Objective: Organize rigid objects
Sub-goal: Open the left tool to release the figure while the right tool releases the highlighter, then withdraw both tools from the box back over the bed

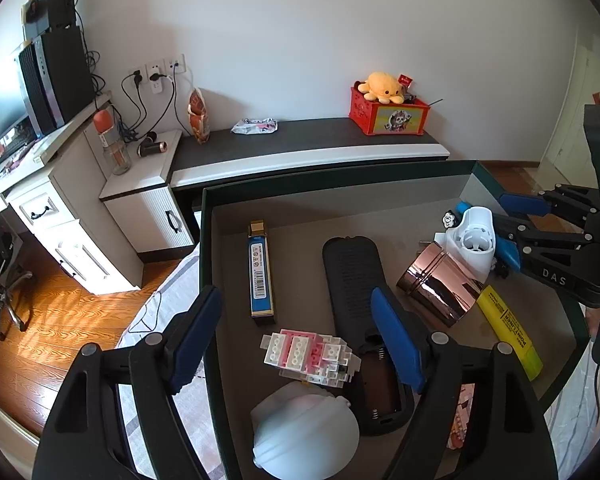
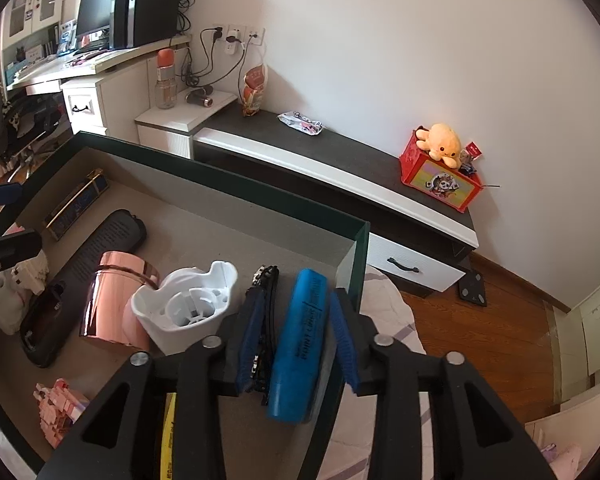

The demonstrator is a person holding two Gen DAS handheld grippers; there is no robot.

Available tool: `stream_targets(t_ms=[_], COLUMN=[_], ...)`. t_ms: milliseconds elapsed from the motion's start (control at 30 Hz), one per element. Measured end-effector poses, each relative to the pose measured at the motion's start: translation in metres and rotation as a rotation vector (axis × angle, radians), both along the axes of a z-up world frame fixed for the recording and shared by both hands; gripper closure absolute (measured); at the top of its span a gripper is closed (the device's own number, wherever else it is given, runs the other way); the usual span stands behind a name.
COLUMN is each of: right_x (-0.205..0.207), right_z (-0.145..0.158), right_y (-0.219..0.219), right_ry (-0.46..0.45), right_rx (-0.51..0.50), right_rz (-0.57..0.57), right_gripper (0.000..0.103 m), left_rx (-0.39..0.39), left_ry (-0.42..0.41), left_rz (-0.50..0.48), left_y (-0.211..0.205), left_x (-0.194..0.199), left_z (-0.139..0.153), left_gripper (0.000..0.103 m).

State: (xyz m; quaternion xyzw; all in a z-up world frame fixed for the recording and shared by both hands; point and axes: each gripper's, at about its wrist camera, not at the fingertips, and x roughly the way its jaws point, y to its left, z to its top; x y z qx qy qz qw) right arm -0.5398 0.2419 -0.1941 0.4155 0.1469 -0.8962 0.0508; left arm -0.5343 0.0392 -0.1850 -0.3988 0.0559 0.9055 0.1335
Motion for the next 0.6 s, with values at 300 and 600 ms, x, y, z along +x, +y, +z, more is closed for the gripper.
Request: stream_targets(t_ms=[300, 600], right_x=[0.025, 0.103], right_z=[0.011, 0.051], right_y=[-0.001, -0.014], right_ry=[0.038, 0.151], right_rx=[-0.039, -0.047], right_rz=[0.003, 0.014], right_gripper=[0.054, 0.017], left_rx=[0.001, 0.033], left_ry=[0.039, 0.105], left_rz=[0.050, 0.058], left_y=[-0.003, -0.012], left_x=[0.015, 0.080], left_z=[0.009, 0.037], left_gripper=[0.010, 0.001])
